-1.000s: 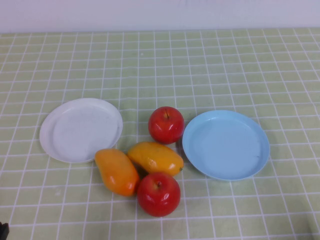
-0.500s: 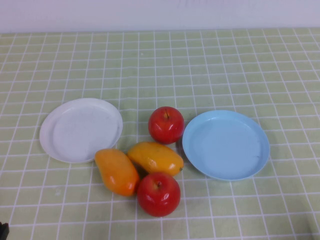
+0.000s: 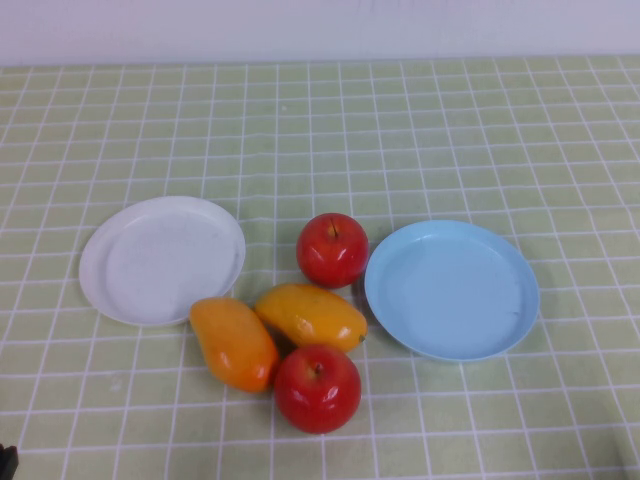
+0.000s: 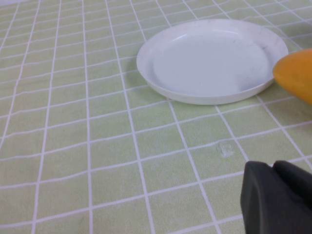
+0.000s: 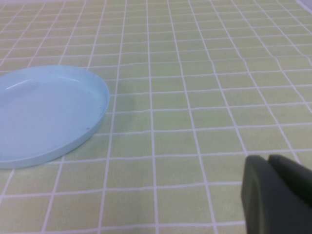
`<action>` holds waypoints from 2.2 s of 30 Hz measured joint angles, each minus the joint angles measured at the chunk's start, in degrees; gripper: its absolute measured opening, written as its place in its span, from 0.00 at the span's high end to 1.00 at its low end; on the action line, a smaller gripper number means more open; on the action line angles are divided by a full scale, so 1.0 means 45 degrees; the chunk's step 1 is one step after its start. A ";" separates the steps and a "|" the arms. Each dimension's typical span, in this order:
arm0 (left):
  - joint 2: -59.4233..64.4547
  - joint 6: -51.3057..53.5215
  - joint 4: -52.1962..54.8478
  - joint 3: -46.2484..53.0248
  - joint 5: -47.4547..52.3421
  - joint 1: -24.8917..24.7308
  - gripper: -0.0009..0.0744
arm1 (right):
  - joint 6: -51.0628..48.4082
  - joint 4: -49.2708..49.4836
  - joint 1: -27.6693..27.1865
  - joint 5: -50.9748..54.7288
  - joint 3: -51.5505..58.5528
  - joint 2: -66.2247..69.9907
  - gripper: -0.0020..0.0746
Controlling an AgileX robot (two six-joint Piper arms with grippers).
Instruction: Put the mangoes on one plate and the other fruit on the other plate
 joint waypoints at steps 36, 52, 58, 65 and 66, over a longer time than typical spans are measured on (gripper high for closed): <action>0.0000 -0.1254 -0.8656 0.0000 -0.3746 0.0000 0.98 | 0.0000 0.0000 0.0000 0.0000 0.0000 0.0000 0.99; 0.6000 0.1169 -0.7821 -0.5204 0.3303 0.0000 0.99 | 0.0000 0.0000 0.0000 0.0000 0.0000 0.0000 0.99; 0.9417 0.2790 -0.6925 -0.7778 0.5384 0.0000 0.99 | 0.0000 0.0000 0.0000 0.0000 0.0000 0.0000 0.99; 1.2664 0.3439 -0.6066 -0.9757 0.6223 -0.0218 0.99 | 0.0000 0.0000 0.0000 0.0000 0.0000 0.0000 0.99; 1.3144 0.3439 -0.5902 -1.0060 0.6223 -0.0425 0.99 | 0.0000 0.0000 0.0000 0.0000 0.0000 0.0000 0.99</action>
